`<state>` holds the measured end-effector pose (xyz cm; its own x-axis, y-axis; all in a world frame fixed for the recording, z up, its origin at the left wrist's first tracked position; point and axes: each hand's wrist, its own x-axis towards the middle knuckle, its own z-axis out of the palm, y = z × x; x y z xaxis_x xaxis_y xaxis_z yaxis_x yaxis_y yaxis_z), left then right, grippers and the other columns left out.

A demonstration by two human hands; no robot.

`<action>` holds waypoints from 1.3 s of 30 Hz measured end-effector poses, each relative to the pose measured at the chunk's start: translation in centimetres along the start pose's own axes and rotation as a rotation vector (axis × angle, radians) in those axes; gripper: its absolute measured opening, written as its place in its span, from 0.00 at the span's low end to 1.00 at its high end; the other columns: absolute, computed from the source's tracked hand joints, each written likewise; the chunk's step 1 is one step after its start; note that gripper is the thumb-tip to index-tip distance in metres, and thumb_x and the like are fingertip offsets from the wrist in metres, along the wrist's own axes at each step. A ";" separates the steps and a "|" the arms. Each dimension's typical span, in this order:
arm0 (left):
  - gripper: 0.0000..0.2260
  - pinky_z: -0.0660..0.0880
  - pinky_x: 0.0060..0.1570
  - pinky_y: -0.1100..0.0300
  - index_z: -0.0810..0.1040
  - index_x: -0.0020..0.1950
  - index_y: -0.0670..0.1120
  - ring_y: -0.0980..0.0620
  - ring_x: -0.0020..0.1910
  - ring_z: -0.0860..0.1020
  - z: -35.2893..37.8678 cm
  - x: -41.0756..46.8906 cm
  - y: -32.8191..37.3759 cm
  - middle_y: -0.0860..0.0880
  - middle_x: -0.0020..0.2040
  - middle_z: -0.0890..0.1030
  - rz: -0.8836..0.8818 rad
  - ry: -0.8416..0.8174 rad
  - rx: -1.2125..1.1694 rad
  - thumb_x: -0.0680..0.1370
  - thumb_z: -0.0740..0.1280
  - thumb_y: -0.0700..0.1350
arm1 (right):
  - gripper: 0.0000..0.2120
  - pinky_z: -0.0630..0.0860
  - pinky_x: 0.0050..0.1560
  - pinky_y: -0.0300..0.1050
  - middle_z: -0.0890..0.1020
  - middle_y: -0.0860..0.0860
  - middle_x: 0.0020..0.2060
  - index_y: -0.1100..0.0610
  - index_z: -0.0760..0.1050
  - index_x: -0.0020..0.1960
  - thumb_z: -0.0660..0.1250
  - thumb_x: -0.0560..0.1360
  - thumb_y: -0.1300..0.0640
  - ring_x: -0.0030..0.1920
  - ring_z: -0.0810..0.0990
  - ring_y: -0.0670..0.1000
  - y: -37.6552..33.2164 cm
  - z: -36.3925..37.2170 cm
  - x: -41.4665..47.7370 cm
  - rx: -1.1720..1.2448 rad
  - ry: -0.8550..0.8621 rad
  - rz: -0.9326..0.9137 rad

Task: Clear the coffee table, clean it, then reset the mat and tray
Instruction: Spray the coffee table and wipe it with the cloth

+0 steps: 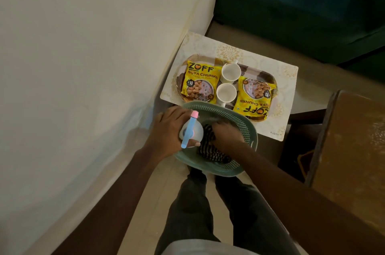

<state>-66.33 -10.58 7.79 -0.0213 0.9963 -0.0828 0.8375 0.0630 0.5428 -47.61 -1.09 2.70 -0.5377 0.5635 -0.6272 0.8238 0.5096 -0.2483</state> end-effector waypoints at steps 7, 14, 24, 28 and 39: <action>0.28 0.73 0.51 0.48 0.78 0.61 0.47 0.44 0.55 0.77 -0.3 0.0 0.7 0.48 0.55 0.81 -0.064 -0.031 -0.090 0.69 0.65 0.64 | 0.29 0.70 0.68 0.57 0.67 0.55 0.72 0.52 0.72 0.71 0.73 0.71 0.54 0.71 0.66 0.58 0.1 -1.0 -0.4 0.016 -0.076 -0.040; 0.27 0.78 0.50 0.53 0.76 0.65 0.44 0.47 0.48 0.80 -0.7 0.2 1.6 0.45 0.52 0.82 -0.195 -0.098 -0.304 0.69 0.77 0.53 | 0.33 0.75 0.59 0.48 0.77 0.52 0.64 0.53 0.69 0.70 0.76 0.68 0.56 0.63 0.76 0.55 0.4 -2.6 0.2 0.087 -0.169 -0.119; 0.32 0.80 0.50 0.57 0.72 0.68 0.45 0.56 0.41 0.80 -5.3 2.1 5.6 0.56 0.44 0.80 -0.206 -0.057 -0.429 0.67 0.79 0.48 | 0.11 0.81 0.46 0.45 0.87 0.51 0.45 0.55 0.84 0.50 0.79 0.68 0.57 0.47 0.85 0.51 1.6 -7.7 -7.0 0.779 0.146 0.228; 0.34 0.78 0.49 0.65 0.71 0.70 0.44 0.54 0.43 0.81 -8.5 2.3 7.8 0.51 0.46 0.83 -0.182 0.052 -0.451 0.67 0.80 0.47 | 0.08 0.82 0.38 0.44 0.87 0.53 0.44 0.55 0.80 0.48 0.73 0.73 0.66 0.45 0.86 0.53 0.8 -10.8 -11.9 1.592 0.283 0.353; 0.31 0.81 0.49 0.49 0.75 0.65 0.45 0.47 0.46 0.83 -13.4 0.1 16.2 0.47 0.50 0.85 -0.144 0.180 -0.293 0.66 0.80 0.52 | 0.14 0.83 0.50 0.53 0.84 0.57 0.57 0.58 0.73 0.65 0.63 0.81 0.57 0.55 0.84 0.57 2.3 -13.4 -22.7 2.311 0.260 0.206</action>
<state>-60.04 -8.68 27.80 -0.2449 0.9687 -0.0412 0.6276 0.1908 0.7548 -35.92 -4.00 26.26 -0.3013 0.6277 -0.7177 -0.4871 -0.7484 -0.4501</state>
